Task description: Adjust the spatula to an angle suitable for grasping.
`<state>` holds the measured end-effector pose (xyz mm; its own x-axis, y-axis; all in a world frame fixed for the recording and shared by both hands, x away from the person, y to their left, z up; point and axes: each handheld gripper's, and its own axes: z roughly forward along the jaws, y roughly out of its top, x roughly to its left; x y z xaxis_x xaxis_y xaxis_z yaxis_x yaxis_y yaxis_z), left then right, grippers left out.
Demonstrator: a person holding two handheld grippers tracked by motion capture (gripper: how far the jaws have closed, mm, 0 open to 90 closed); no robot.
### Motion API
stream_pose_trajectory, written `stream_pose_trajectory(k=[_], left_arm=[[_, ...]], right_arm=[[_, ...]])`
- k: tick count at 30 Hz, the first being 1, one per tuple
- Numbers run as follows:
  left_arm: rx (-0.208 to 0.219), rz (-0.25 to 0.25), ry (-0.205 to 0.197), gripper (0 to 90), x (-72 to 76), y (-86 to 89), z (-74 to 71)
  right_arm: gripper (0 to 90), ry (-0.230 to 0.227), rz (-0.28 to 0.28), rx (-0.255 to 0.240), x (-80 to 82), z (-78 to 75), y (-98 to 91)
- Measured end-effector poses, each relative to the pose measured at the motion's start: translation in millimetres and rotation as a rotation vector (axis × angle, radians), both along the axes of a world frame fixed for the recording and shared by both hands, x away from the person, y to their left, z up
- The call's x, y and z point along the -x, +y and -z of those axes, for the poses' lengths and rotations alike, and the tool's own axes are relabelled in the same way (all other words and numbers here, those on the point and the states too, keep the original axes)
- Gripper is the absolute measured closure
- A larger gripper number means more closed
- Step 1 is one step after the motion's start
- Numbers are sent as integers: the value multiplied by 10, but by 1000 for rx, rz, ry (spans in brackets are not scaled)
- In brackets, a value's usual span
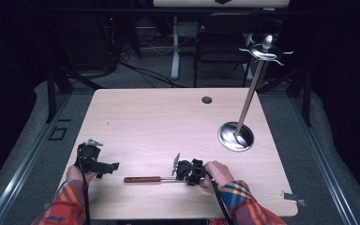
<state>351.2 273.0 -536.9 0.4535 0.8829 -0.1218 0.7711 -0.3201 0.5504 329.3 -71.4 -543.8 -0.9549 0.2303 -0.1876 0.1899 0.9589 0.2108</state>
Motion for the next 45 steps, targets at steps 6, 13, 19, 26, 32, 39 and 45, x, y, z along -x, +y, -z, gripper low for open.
stream_pose_trajectory(k=[6,13,19,26,32,39,45], left_arm=[[-2,-2,5,2,-2,5,0],[-7,-4,-4,3,1,1,-4],[1,-4,-4,2,-2,13,-11],[1,-5,-6,3,0,18,-14],[1,-2,-1,6,-4,11,-4],[0,1,-2,8,-8,7,3],[0,5,2,8,-12,-1,15]], right_arm=[[818,13,44,6,1,-6,-140],[826,21,96,26,3,-16,-289],[824,36,158,38,-25,-24,-413],[821,36,223,38,-55,-31,-567],[818,44,290,33,-63,-29,-724],[819,44,377,50,-83,-38,-929],[819,48,437,48,-80,-40,-1086]])
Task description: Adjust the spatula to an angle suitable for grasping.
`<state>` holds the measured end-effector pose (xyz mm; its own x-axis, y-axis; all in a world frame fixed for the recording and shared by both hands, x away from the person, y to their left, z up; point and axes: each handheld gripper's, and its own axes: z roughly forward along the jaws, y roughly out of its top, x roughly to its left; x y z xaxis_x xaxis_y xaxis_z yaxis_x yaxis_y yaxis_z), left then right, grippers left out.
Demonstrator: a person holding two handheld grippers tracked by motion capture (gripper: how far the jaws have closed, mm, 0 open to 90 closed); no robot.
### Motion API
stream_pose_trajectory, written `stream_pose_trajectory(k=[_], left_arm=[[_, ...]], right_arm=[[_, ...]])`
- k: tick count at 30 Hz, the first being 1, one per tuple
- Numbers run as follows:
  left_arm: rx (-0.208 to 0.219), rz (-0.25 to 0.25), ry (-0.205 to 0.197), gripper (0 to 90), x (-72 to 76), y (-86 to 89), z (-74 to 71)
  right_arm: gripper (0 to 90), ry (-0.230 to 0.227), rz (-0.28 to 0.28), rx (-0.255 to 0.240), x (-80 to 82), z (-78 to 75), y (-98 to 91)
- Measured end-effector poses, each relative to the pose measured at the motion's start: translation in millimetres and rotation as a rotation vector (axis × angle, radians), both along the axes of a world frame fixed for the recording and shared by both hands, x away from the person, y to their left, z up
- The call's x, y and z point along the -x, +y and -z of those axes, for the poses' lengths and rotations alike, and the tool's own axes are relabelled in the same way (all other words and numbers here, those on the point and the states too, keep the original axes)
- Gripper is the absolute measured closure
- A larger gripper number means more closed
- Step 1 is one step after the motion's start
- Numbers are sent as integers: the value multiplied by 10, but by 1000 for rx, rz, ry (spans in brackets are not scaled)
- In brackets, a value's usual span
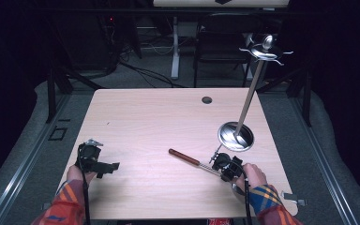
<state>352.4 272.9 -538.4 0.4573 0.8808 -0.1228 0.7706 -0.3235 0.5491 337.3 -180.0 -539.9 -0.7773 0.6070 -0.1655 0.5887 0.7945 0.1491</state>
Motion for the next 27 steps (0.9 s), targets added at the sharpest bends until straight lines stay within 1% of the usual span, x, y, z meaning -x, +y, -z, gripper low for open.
stream_pose_trajectory(k=[1,2,3,4,5,8,10,11,12,13,15,16,17,18,19,20,21,22,23,24,25,26,27], left_arm=[[1,0,-1,8,0,-1,3],[1,0,-1,8,0,-1,3],[1,1,0,8,-2,0,4],[1,1,0,8,-2,0,4],[0,1,2,8,-3,0,3],[-2,3,3,9,-5,-6,2],[-4,5,1,8,-5,-10,-1],[-4,6,0,8,-3,-10,-2],[-4,6,0,8,-3,-10,-2],[-2,3,0,8,-2,-10,-1],[-4,4,-2,8,-7,1,2],[-2,1,-1,8,-10,1,6],[-2,1,-1,8,-10,1,6],[-4,2,0,8,-24,2,12],[-4,3,2,8,-31,-4,13],[-4,3,2,6,-31,-4,13],[1,5,-1,2,-37,-12,14],[7,13,-4,2,-41,-19,11],[10,20,-9,1,-39,-34,3],[13,22,-7,1,-33,-41,-1],[15,23,-9,1,-29,-41,-7],[15,23,-9,1,-29,-41,-7],[13,24,-17,1,-27,-44,-21]], right_arm=[[819,-5,5,-10,4,9,-25],[819,-5,5,-10,4,9,-25],[819,1,14,1,9,-2,-71],[819,1,14,1,9,-2,-71],[818,6,39,-3,15,0,-126],[818,9,52,1,11,-2,-176],[816,9,80,-8,10,7,-229],[815,15,98,5,2,-1,-278],[815,15,98,5,2,-1,-278],[814,17,118,-9,5,10,-300],[810,26,146,11,-4,-4,-353],[808,24,158,-7,-2,11,-368],[808,24,158,-7,-2,11,-368],[777,21,154,-9,-1,6,-384],[756,10,139,17,0,-17,-380],[756,10,139,17,0,-17,-380],[690,-12,124,-6,24,-45,-367],[690,-12,124,-6,24,-45,-367],[641,-19,111,-4,37,-76,-352],[616,-20,105,-8,41,-80,-346],[596,-34,98,-25,52,-79,-342],[596,-34,98,-25,52,-79,-342],[577,-32,77,-27,59,-100,-331]])
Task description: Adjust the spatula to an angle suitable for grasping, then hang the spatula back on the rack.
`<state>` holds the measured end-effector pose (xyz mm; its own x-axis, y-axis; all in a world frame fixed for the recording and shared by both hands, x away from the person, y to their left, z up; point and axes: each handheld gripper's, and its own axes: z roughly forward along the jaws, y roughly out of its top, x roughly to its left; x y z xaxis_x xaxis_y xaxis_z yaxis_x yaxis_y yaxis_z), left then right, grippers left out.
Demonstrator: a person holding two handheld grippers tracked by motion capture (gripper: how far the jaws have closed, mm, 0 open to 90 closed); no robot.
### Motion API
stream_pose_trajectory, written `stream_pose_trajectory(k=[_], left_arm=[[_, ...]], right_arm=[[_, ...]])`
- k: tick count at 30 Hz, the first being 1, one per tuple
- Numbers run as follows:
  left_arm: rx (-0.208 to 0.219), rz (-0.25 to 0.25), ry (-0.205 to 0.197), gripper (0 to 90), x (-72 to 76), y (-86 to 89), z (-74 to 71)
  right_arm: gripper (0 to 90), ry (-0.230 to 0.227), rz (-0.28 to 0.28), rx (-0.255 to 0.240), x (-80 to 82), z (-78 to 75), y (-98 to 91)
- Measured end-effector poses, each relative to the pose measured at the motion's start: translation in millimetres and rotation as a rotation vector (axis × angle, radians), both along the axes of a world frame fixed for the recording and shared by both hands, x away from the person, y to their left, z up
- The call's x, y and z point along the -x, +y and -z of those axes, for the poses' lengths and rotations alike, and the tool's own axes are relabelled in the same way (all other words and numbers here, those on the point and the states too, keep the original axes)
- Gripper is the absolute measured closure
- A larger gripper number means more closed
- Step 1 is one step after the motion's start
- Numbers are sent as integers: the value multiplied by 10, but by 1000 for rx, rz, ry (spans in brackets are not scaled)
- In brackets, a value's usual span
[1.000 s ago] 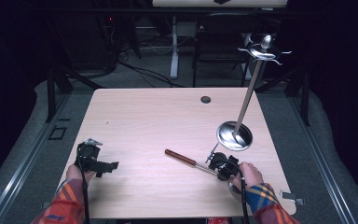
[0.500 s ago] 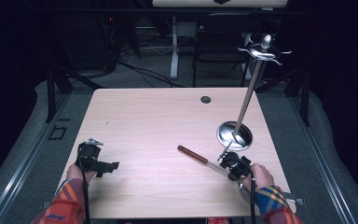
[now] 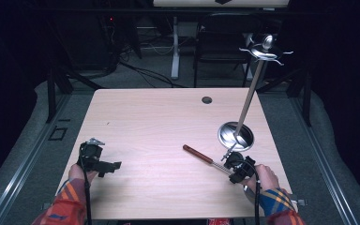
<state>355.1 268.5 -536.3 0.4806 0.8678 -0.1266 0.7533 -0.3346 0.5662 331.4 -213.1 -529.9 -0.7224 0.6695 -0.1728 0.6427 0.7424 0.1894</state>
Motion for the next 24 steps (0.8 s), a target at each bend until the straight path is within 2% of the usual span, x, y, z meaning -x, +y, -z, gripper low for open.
stream_pose_trajectory(k=[1,2,5,7,8,9,10,12,15,17,19,21,22,24], left_arm=[[2,-2,-1,1,-1,-3,-4],[2,-1,0,1,-4,-7,-3],[2,8,6,1,-12,-12,4],[3,12,11,1,-12,-17,9],[3,13,12,1,-11,-17,12],[3,12,12,1,-10,-16,14],[1,13,13,1,-10,-12,14],[-1,13,13,2,-9,-8,17],[0,15,17,4,-12,-11,29],[2,19,23,3,-16,-17,34],[-2,22,21,3,-18,-26,35],[-4,19,16,2,-21,-38,36],[-4,19,16,3,-21,-38,36],[-12,26,26,3,-23,-41,49]], right_arm=[[564,-6,-14,0,5,-12,7],[549,-5,-17,-34,9,-4,13],[530,-5,-47,-30,0,-30,35],[482,-5,-53,-36,-10,-38,65],[402,-14,-62,-38,-31,-35,89],[368,-10,-57,-48,-40,-32,105],[343,-19,-60,-29,-48,-40,115],[313,-26,-60,-43,-69,-36,139],[314,-35,-59,-40,-85,-38,165],[350,-42,-67,-39,-101,-38,187],[410,-44,-87,-63,-117,-19,217],[472,-46,-112,-50,-144,-2,266],[472,-46,-112,-50,-144,-2,266],[539,-44,-128,-35,-171,3,321]])
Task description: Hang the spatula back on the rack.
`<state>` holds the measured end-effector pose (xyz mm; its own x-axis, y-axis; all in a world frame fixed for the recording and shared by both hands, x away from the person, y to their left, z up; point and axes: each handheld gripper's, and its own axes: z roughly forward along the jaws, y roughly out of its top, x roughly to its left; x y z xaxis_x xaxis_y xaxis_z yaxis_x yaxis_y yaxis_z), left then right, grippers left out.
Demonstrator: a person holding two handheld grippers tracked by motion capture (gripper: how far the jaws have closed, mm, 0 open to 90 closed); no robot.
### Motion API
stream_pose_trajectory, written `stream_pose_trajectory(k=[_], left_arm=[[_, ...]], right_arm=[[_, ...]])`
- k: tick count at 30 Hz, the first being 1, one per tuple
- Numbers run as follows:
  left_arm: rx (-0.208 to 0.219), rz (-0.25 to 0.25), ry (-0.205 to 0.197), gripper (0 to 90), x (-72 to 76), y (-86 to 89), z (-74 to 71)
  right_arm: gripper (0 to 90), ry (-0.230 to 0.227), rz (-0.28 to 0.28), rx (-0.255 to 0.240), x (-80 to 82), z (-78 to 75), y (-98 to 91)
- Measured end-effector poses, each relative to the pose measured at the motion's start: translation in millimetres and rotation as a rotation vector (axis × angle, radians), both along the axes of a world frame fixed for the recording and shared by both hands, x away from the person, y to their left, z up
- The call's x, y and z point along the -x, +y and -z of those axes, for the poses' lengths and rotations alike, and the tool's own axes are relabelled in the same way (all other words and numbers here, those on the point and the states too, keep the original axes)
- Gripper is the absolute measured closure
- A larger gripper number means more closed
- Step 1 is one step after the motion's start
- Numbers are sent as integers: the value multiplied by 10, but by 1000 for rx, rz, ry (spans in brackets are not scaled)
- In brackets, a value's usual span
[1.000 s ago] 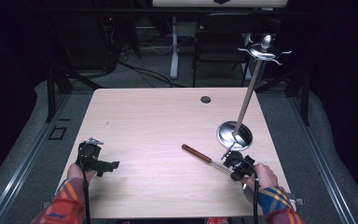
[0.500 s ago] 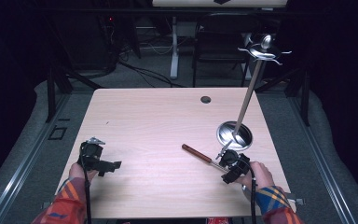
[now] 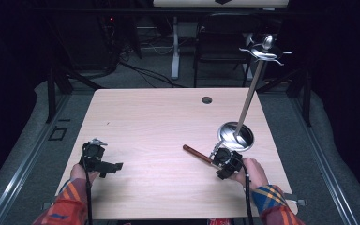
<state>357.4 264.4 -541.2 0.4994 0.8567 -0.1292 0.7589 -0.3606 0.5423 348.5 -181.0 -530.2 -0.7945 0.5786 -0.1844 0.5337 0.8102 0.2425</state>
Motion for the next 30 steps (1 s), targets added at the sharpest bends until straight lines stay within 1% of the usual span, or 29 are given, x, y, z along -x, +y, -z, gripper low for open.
stream_pose_trajectory(k=[1,2,5,6,8,9,11,12,13,14,15,16,17,19,20,21,22,23,24,25,26,27,30], left_arm=[[0,0,0,3,0,0,0],[0,1,2,3,2,0,6],[-4,1,0,4,8,-1,0],[-8,3,-1,4,12,-3,-2],[-8,-1,-2,4,14,-6,-1],[-6,-2,-1,4,17,-9,0],[-9,-1,1,5,24,-15,-3],[-11,3,-1,5,26,-16,-6],[-12,2,-1,5,28,-16,-8],[-12,0,-3,5,29,-16,-7],[-11,0,-3,5,29,-15,-7],[-12,0,-4,5,28,-13,-6],[-11,-1,-3,5,27,-13,-5],[-11,1,1,5,24,-14,-2],[-12,6,0,5,21,-10,4],[-12,6,0,5,21,-10,4],[-10,5,2,5,17,-5,9],[-10,5,2,5,17,-5,9],[-9,3,3,5,15,-4,11],[-11,7,3,5,11,-4,13],[-12,10,3,5,11,-5,12],[-13,10,4,5,11,-6,11],[-13,9,3,5,12,-7,12]], right_arm=[[539,0,0,0,0,0,0],[595,-9,-13,7,-20,-7,28],[617,-8,-20,-7,-43,-4,48],[647,-8,-25,1,-72,7,70],[659,-7,-27,8,-86,11,82],[673,-8,-29,21,-102,13,95],[687,-4,-27,18,-132,42,120],[697,-3,-30,27,-149,50,133],[714,-1,-30,19,-167,73,152],[730,0,-32,29,-179,77,168],[743,2,-32,21,-187,87,173],[767,-2,-36,24,-203,90,180],[769,-1,-36,33,-213,85,181],[776,-4,-31,34,-219,85,182],[777,2,-27,21,-231,89,175],[781,-3,-31,40,-237,81,174],[784,0,-30,30,-240,85,171],[784,0,-30,30,-240,85,171],[784,0,-32,41,-243,80,174],[794,1,-28,27,-245,99,178],[797,1,-32,43,-245,97,183],[807,3,-30,36,-245,107,185],[808,4,-27,34,-246,113,186]])
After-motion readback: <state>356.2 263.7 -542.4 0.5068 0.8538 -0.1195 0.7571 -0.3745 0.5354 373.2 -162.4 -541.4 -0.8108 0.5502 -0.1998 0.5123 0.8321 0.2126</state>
